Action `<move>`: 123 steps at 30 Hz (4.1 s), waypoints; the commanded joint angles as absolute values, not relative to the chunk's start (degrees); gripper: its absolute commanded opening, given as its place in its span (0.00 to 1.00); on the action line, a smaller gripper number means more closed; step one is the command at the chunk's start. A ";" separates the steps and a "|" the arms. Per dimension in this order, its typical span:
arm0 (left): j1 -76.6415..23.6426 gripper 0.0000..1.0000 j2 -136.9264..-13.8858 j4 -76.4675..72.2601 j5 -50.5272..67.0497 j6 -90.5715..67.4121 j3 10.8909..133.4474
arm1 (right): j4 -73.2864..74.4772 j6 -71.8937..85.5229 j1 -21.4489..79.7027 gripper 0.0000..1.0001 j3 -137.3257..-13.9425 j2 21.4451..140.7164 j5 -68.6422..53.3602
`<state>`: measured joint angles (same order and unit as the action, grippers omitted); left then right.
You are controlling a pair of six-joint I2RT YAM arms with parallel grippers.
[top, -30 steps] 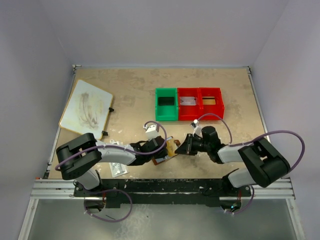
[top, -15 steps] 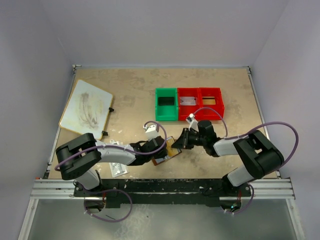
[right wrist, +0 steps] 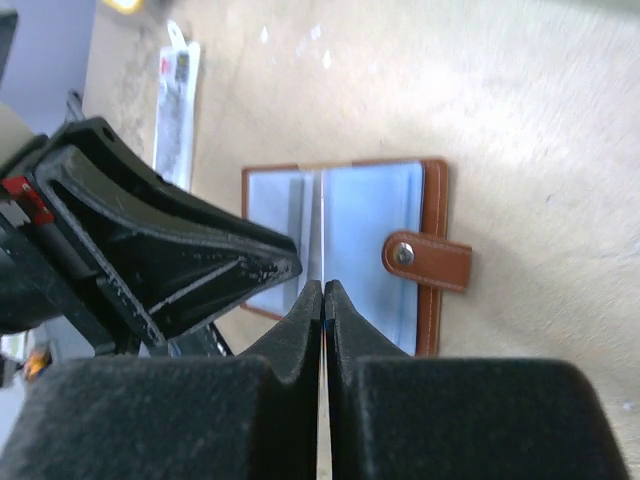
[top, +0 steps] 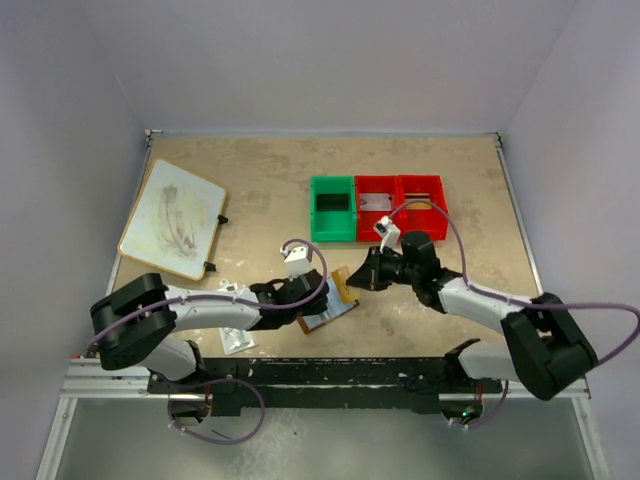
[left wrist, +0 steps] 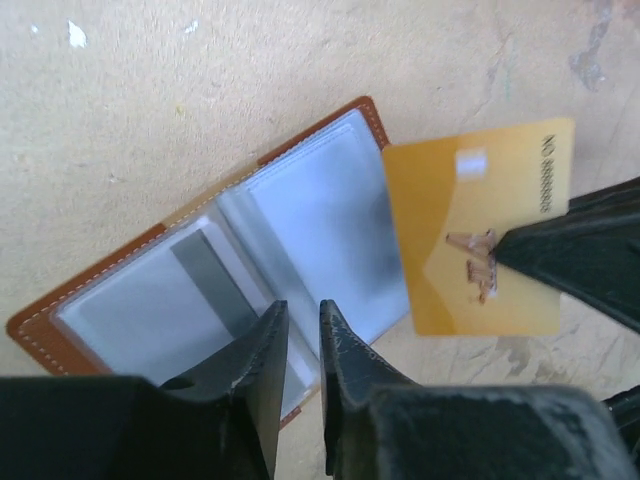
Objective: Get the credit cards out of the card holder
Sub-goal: Remove the credit card from the card holder, then place the credit card in the storage box.
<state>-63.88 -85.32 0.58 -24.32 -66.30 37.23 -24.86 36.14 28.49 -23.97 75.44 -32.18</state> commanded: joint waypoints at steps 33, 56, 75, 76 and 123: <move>-62.14 0.54 -55.11 27.11 -38.93 -63.65 37.52 | -13.32 -14.05 15.80 0.00 -50.86 75.71 15.49; -62.14 0.58 -53.77 28.76 -40.39 -65.92 36.19 | -7.20 -7.76 14.59 0.00 -53.25 84.64 -6.90; -62.14 0.58 -51.38 29.42 -39.32 -65.40 36.09 | -24.73 -46.10 11.29 0.00 -50.18 90.27 -10.54; -62.09 0.58 -51.15 29.89 -39.48 -65.52 36.26 | -25.05 -47.54 10.87 0.00 -50.72 91.21 -11.90; -62.09 0.57 -50.99 33.88 -41.59 -65.93 37.71 | 7.50 -65.43 6.24 0.23 -74.58 112.70 -24.60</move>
<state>-62.37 -50.89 34.09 -40.32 -65.47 35.79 1.39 -64.73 6.09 -71.02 111.85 -21.98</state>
